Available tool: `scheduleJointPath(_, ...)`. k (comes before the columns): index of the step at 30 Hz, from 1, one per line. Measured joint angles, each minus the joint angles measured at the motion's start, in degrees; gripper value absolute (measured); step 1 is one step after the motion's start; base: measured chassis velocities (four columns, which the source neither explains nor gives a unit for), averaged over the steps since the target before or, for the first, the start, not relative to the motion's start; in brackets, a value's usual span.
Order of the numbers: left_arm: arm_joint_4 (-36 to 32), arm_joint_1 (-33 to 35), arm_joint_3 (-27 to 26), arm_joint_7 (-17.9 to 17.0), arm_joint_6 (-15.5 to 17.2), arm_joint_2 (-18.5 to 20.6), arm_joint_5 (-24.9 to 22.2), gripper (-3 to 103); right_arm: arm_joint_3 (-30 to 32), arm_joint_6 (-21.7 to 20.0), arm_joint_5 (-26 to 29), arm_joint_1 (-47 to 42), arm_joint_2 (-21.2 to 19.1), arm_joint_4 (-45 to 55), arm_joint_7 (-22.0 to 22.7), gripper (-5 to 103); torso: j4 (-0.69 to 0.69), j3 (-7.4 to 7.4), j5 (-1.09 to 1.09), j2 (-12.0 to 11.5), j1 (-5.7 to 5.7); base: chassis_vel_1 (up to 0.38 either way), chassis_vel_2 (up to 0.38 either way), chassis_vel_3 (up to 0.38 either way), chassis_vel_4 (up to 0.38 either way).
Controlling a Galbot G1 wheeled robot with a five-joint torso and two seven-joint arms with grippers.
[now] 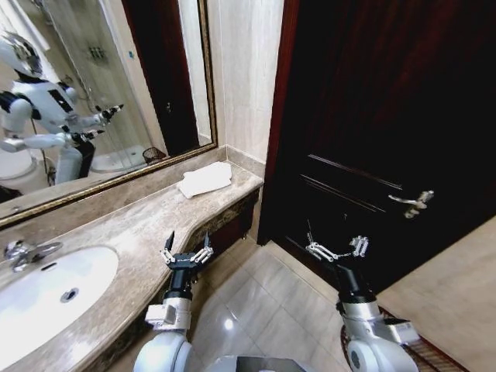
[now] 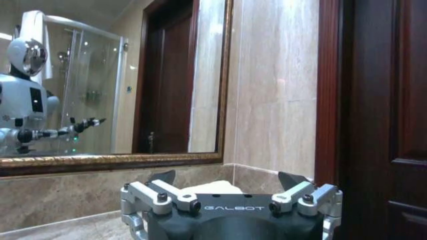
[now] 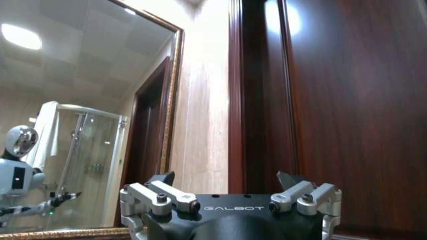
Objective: Discard the used towel into the hamper.
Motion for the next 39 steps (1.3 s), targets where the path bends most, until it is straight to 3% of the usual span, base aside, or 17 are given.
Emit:
scheduleJointPath(17,0.4,-0.5,-0.8,-0.3,0.6,0.0,-0.9,100,-2.4,0.0,-1.1,-0.3,-0.2,-1.0,-3.0,100,0.01,0.00,-0.01,0.0,0.01,-0.188,0.181,0.186,-0.197)
scheduleJointPath(28,1.3,-2.0,-4.1,-0.4,2.4,0.0,-5.6,100,-3.9,1.7,-0.4,0.5,-0.6,-3.6,-8.0,100,0.01,0.00,0.00,0.0,0.02,-0.199,0.195,0.195,-0.192)
scheduleJointPath(31,2.2,-3.2,-5.7,-0.9,4.8,0.0,-7.8,100,-4.1,2.2,-0.2,0.8,-0.6,-4.3,-9.1,100,0.02,0.02,0.01,0.0,0.06,-0.112,0.113,0.109,-0.094)
scheduleJointPath(33,4.2,-5.3,-7.3,-1.9,8.1,0.0,-10.6,100,-3.9,2.5,-0.2,0.9,-0.9,-5.0,-9.4,100,-0.01,0.01,0.00,0.0,0.05,-0.071,0.062,0.016,0.002)
scheduleJointPath(35,4.8,-5.9,-7.7,-2.2,8.9,0.1,-11.2,100,-3.7,2.5,-0.2,0.9,-1.0,-5.3,-9.4,100,0.00,0.01,0.00,0.0,0.04,0.000,0.000,0.000,0.000)
scheduleJointPath(37,7.8,-9.6,-9.2,-3.5,12.8,1.5,-14.4,100,-3.0,2.6,-0.2,1.0,-1.5,-6.1,-9.4,100,0.01,0.00,0.00,0.0,-0.02,0.031,-0.009,-0.015,-0.006)
scheduleJointPath(39,9.6,-11.5,-9.7,-3.7,13.7,2.2,-15.5,100,-2.7,2.7,-0.2,1.0,-1.7,-6.7,-9.4,100,0.02,-0.01,-0.01,0.0,-0.04,0.069,-0.021,-0.030,0.011)
